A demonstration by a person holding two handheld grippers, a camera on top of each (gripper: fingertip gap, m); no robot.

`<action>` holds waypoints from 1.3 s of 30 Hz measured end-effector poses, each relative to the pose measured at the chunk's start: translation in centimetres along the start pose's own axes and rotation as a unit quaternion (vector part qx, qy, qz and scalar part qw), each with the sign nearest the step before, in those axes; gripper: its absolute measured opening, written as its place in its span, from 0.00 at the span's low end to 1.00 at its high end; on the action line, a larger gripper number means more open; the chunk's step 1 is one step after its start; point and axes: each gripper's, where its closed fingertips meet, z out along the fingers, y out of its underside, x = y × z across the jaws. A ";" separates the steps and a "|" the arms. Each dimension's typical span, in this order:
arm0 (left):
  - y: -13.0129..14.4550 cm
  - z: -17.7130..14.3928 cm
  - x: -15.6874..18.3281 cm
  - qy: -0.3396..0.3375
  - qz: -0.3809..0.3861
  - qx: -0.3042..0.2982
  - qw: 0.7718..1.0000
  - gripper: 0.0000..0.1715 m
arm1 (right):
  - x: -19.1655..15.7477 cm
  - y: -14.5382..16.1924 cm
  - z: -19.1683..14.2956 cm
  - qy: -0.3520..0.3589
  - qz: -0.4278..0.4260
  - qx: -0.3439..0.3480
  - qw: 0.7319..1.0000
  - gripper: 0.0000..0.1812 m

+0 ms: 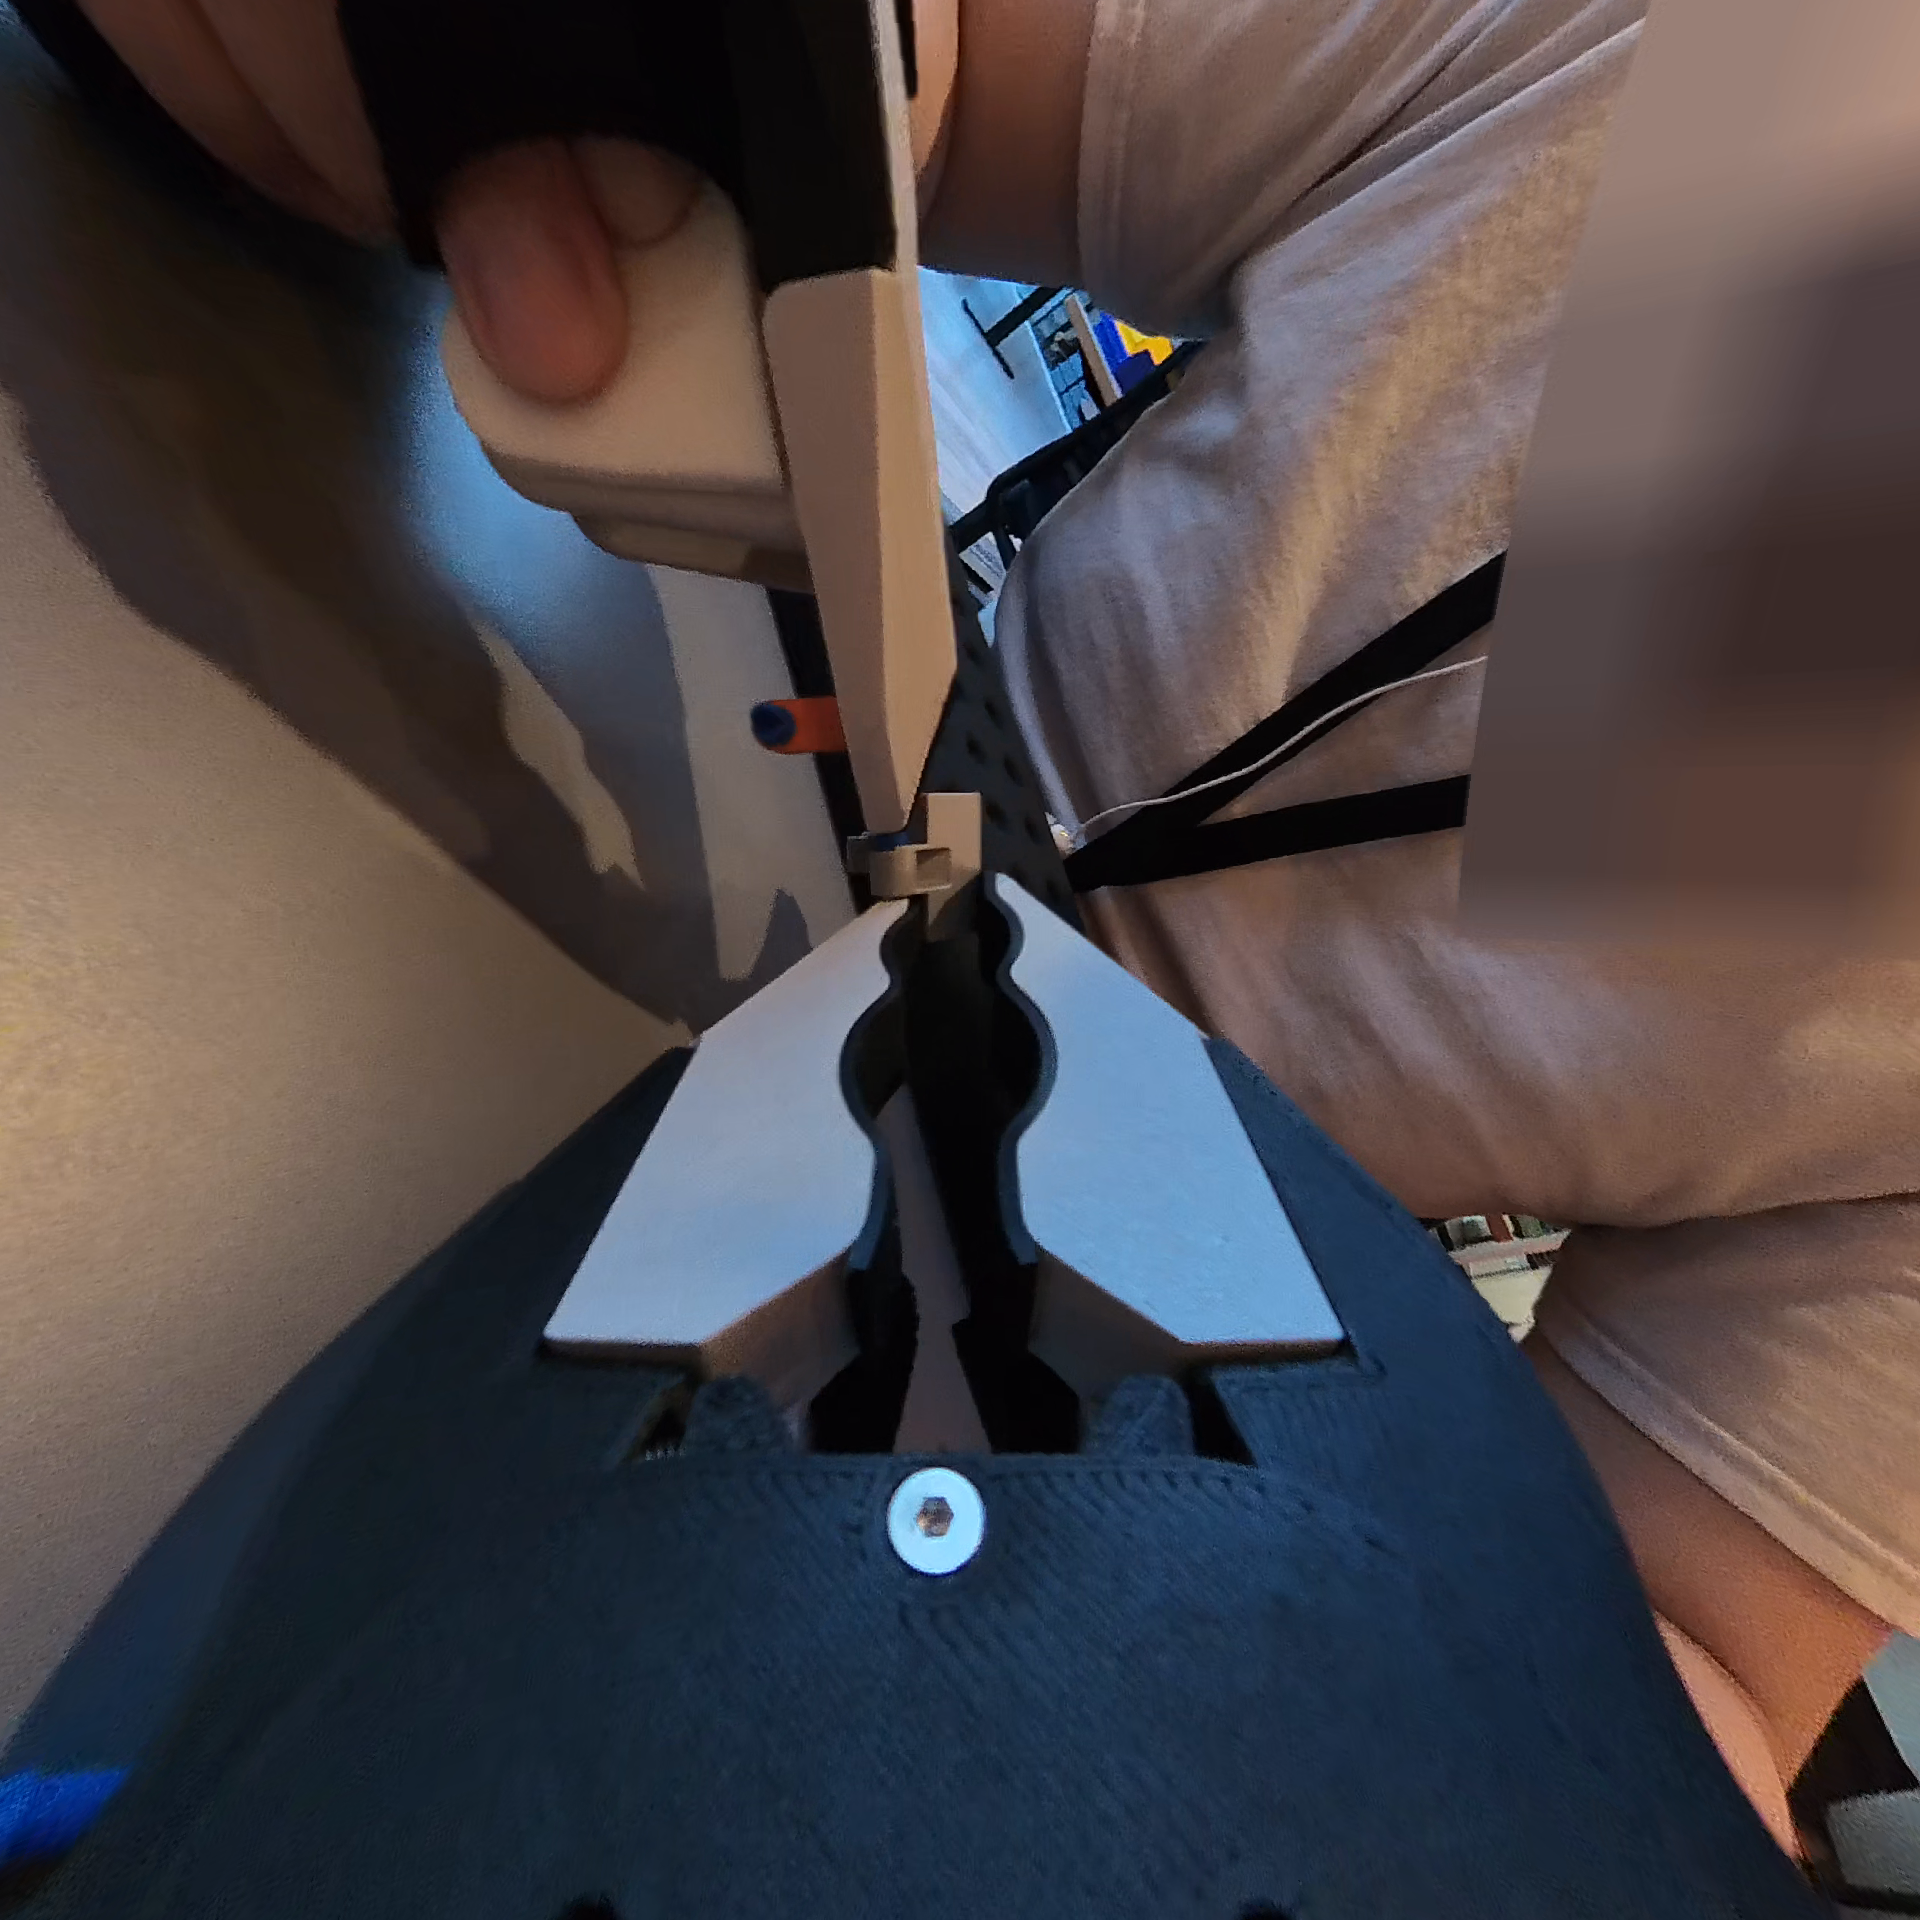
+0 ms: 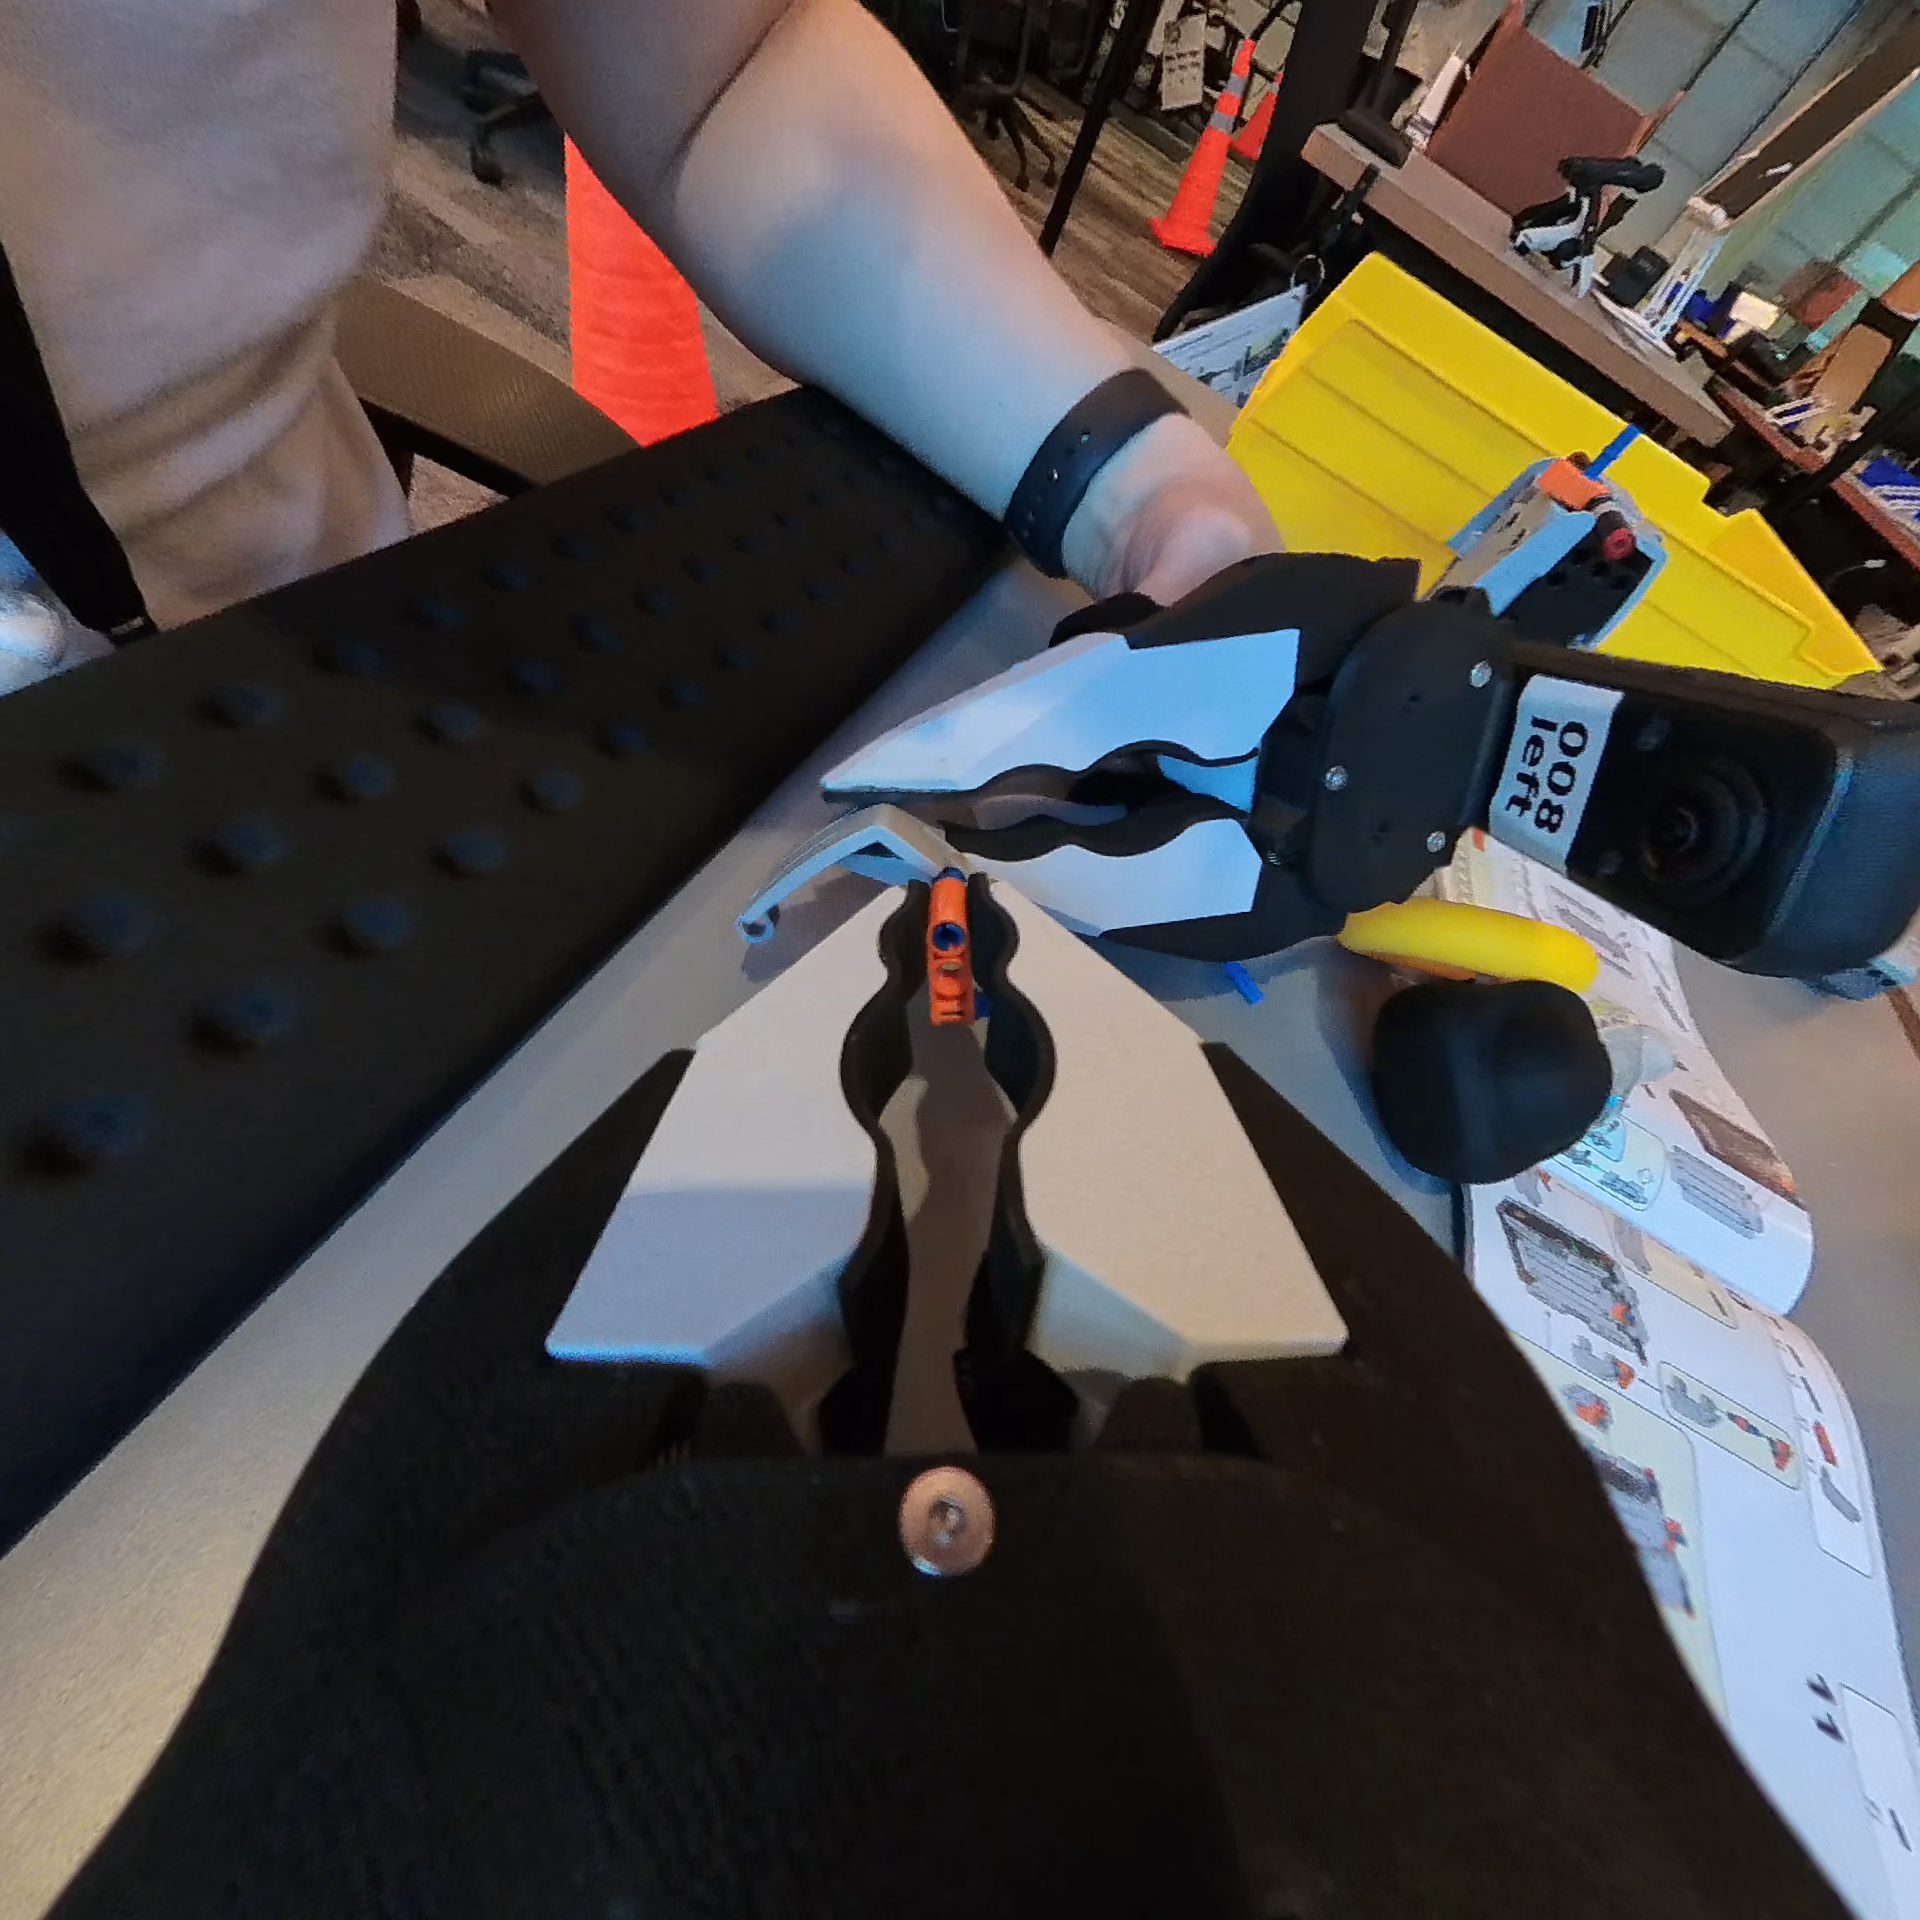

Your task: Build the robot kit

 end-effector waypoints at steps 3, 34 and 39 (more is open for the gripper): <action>0.4 0.2 0.0 0.007 -0.010 -0.013 1.000 0.04 | -0.4 0.0 0.2 -0.015 -0.003 -0.008 1.000 0.03; 1.4 0.5 0.7 0.037 -0.021 -0.044 0.998 0.03 | -1.0 -0.3 1.1 0.006 -0.085 -0.061 0.994 0.03; 1.5 0.5 0.8 0.035 -0.017 -0.045 0.998 0.03 | -1.1 -0.3 1.1 0.008 -0.104 -0.071 0.992 0.03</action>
